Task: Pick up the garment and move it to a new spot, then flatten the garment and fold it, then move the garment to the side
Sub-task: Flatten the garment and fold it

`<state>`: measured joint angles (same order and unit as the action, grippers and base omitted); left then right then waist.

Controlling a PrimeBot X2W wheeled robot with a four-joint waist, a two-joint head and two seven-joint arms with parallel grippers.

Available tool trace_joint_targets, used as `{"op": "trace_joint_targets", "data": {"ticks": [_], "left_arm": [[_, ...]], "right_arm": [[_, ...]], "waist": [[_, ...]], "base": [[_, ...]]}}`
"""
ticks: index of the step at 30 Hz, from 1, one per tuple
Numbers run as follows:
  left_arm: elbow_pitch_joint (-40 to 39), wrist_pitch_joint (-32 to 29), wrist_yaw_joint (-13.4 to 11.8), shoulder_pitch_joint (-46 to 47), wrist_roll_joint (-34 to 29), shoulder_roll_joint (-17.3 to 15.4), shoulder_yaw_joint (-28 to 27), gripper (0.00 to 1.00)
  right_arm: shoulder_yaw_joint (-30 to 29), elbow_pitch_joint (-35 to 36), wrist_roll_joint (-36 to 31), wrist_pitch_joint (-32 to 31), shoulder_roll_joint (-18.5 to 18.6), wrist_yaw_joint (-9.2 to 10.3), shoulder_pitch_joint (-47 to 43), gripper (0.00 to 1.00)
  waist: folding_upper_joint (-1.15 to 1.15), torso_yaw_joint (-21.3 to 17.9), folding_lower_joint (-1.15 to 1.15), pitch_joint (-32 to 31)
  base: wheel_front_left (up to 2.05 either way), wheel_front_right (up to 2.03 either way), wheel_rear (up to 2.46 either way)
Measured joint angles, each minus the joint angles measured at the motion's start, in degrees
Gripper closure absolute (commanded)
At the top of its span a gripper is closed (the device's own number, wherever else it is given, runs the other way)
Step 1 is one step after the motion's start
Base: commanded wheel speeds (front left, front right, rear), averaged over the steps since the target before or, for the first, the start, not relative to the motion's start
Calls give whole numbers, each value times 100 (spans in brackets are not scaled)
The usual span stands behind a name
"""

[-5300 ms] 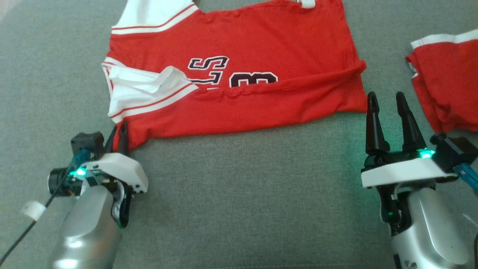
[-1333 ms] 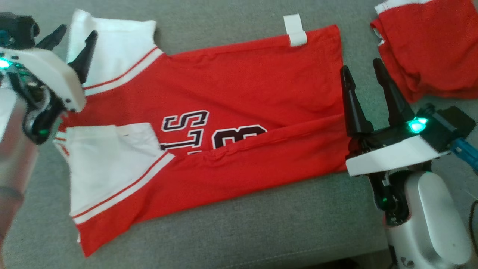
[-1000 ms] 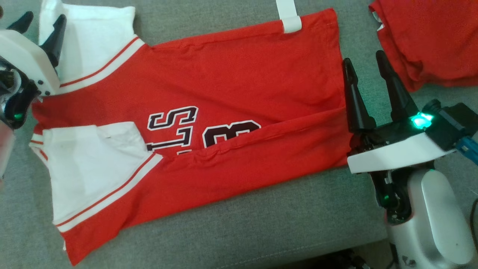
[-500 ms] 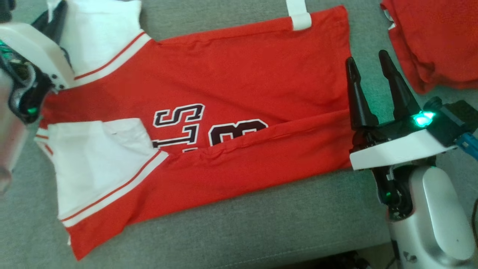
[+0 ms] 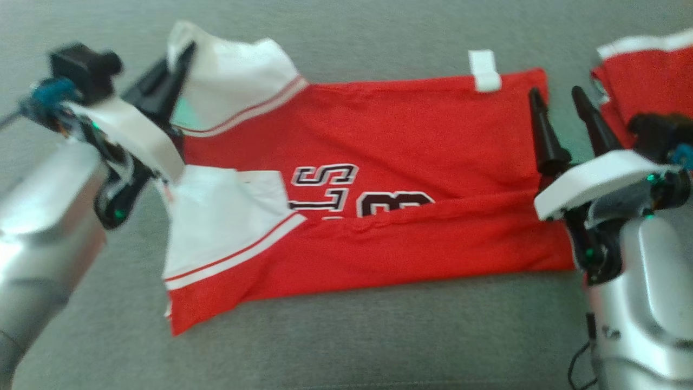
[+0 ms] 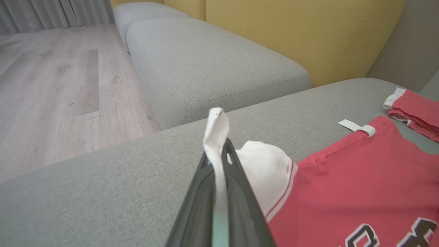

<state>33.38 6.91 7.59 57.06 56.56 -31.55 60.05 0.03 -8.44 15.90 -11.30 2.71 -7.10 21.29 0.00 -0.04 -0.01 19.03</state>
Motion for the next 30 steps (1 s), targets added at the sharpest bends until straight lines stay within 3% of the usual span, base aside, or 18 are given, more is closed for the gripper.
{"op": "trace_joint_targets", "data": {"ticks": [6,14,30], "left_arm": [[-645,101,-13,-280,-197,-82,314,100],[-1608,15,-331,-573,-360,-114,526,100],[-2246,-87,-558,-563,-419,-216,633,100]], "right_arm": [[-405,-904,-521,-669,85,0,604,0],[-1094,-2476,-1499,-893,425,0,1433,0],[-1675,-4319,-2465,-735,486,-1,2411,0]], "waist": [[0,465,0,-324],[0,894,1,-474],[0,1026,2,-110]], "base": [[0,0,0],[0,0,0],[0,0,0]]}}
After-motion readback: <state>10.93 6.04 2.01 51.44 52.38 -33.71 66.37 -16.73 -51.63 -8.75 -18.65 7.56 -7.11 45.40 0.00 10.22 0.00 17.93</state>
